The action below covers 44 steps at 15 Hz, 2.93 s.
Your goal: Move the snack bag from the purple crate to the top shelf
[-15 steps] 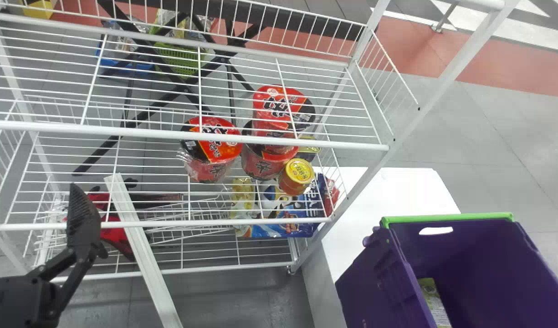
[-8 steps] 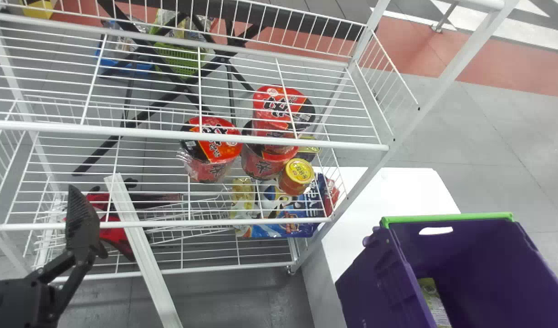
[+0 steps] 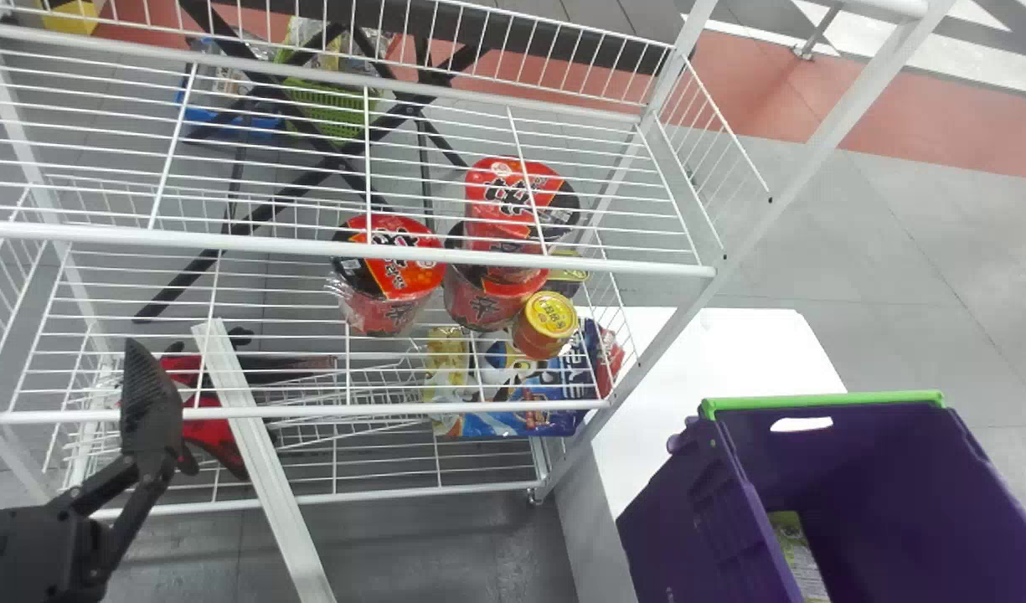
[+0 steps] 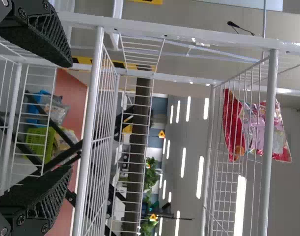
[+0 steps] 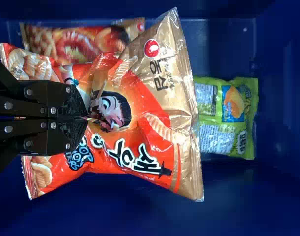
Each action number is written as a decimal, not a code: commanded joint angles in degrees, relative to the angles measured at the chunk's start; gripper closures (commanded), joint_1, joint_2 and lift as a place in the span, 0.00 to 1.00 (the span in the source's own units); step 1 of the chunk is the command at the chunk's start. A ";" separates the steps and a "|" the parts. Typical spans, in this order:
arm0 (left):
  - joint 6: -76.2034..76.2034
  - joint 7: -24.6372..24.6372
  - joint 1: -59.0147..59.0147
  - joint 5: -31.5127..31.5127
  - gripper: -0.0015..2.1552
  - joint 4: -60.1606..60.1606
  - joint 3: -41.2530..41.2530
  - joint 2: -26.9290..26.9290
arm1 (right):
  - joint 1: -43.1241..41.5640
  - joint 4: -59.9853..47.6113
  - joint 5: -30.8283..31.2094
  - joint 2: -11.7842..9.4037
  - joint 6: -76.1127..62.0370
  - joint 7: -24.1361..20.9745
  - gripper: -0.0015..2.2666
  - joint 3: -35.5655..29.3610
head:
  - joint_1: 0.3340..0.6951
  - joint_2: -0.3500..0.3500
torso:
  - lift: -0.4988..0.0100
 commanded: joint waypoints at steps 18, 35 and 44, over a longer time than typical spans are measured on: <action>0.35 0.00 0.00 -0.09 0.03 -0.35 -0.01 0.04 | -0.53 -6.92 -3.04 1.68 4.79 1.52 0.73 -2.32 | 1.00 0.00 | 0.17; 0.70 1.41 0.88 -2.11 0.03 -1.76 0.17 -0.23 | -2.20 -9.29 -4.01 2.03 4.09 -0.24 0.73 -1.97 | 1.00 0.00 | 0.30; 2.29 1.32 1.50 -2.64 0.03 -3.78 0.08 -0.23 | -2.72 -8.06 -4.97 1.94 2.33 -1.73 0.73 -1.71 | 1.00 0.00 | 0.37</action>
